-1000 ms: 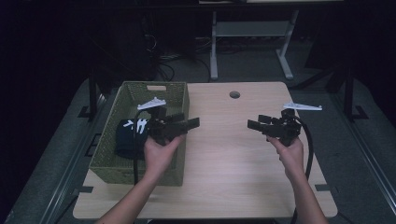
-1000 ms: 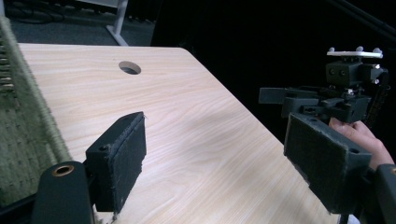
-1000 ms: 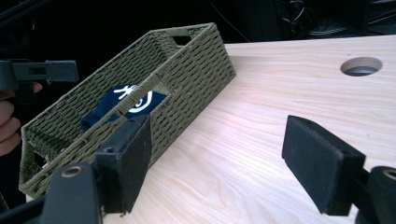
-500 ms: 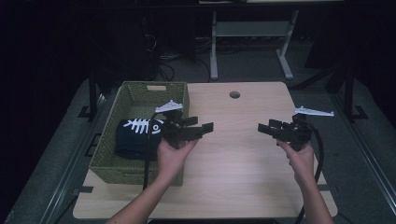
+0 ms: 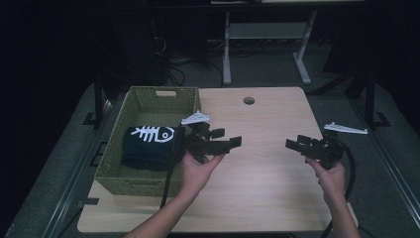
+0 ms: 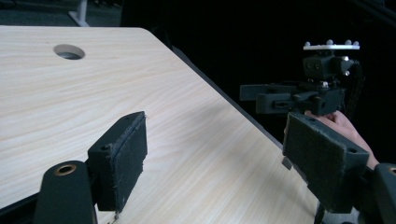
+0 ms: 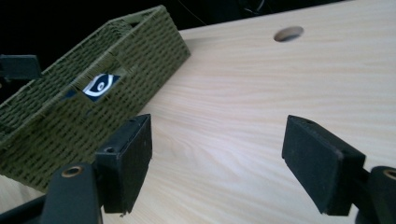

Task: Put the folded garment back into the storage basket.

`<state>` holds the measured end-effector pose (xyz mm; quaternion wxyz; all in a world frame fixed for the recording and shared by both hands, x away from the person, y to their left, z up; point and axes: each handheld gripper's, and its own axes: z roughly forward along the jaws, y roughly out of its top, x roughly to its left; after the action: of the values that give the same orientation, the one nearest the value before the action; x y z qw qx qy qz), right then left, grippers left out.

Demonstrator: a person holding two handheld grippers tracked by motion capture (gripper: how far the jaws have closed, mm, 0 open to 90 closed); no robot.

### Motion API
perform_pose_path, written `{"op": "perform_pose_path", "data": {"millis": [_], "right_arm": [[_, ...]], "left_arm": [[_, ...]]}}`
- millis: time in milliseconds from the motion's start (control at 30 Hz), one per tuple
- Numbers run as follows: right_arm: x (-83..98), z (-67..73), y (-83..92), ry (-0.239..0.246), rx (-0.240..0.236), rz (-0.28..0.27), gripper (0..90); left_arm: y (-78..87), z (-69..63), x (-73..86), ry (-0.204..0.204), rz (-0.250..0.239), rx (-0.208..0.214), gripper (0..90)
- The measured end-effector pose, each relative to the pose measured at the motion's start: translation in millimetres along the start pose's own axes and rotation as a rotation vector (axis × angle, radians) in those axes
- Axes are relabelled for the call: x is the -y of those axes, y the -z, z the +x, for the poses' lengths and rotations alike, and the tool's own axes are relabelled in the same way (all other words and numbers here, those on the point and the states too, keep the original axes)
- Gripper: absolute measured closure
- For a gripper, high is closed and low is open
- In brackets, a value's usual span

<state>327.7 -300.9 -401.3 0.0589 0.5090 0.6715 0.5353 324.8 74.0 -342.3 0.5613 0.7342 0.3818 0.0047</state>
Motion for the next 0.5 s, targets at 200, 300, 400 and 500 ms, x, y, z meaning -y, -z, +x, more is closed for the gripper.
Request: {"op": "perform_pose_path", "data": {"millis": [200, 300, 400, 500], "right_arm": [[13.2, -6.5, 10.0, -0.013, 0.024, -0.006, 23.9], [19.9, -5.8, 13.8, -0.011, 0.033, -0.013, 23.9], [30.2, -2.7, 16.6, 0.015, 0.045, -0.001, 23.3], [50.4, -1.3, 20.9, 0.037, 0.048, -0.012, 22.4]], "left_arm": [[-10.8, -11.6, 15.4, -0.035, 0.006, 0.027, 21.4], [-14.6, -18.0, 25.5, -0.052, 0.018, 0.042, 21.3], [-20.0, -25.6, 40.4, -0.08, 0.032, 0.065, 21.2], [-23.3, -31.7, 52.8, -0.104, 0.052, 0.082, 21.2]]}}
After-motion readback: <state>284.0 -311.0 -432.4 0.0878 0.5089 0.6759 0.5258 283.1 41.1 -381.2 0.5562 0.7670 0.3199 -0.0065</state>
